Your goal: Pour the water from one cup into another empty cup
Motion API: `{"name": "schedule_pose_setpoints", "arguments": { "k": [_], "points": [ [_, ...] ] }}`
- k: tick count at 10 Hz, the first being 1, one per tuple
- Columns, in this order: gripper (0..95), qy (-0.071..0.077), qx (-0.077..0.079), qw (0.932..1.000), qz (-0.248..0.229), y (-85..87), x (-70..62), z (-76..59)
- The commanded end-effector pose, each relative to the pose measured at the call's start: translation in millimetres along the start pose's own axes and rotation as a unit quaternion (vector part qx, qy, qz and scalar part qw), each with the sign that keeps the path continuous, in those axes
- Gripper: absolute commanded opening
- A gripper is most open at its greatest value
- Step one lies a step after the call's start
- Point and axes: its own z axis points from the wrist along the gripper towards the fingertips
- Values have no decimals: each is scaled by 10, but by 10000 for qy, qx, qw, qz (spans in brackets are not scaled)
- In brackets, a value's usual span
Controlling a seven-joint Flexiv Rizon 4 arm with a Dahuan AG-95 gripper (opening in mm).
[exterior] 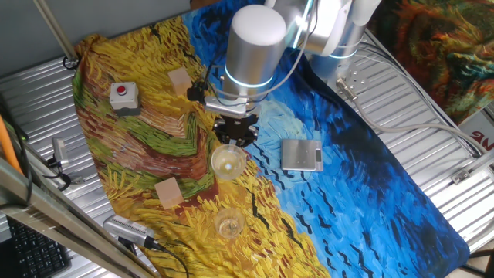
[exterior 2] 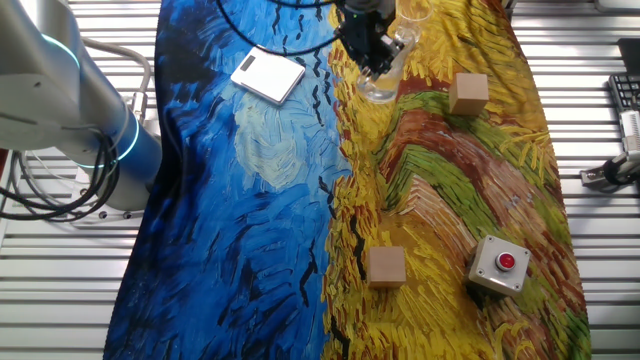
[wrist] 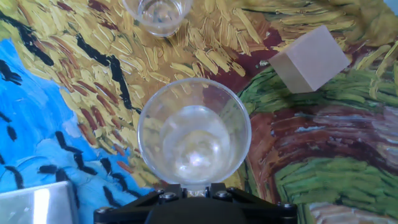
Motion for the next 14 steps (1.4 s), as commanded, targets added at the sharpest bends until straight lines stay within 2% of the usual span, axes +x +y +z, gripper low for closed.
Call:
{"name": "schedule_pose_setpoints", "arguments": {
  "k": [1,5,9,12,14],
  "points": [
    [0,-112,18,9999,-26,-6,-4,49],
    [0,-291,69,9995,-110,1,0,143],
    [0,-406,63,9990,-154,9,1,233],
    [0,-369,100,9990,-223,1,-4,250],
    [0,-397,47,9989,-245,-19,-7,239]
  ]
}}
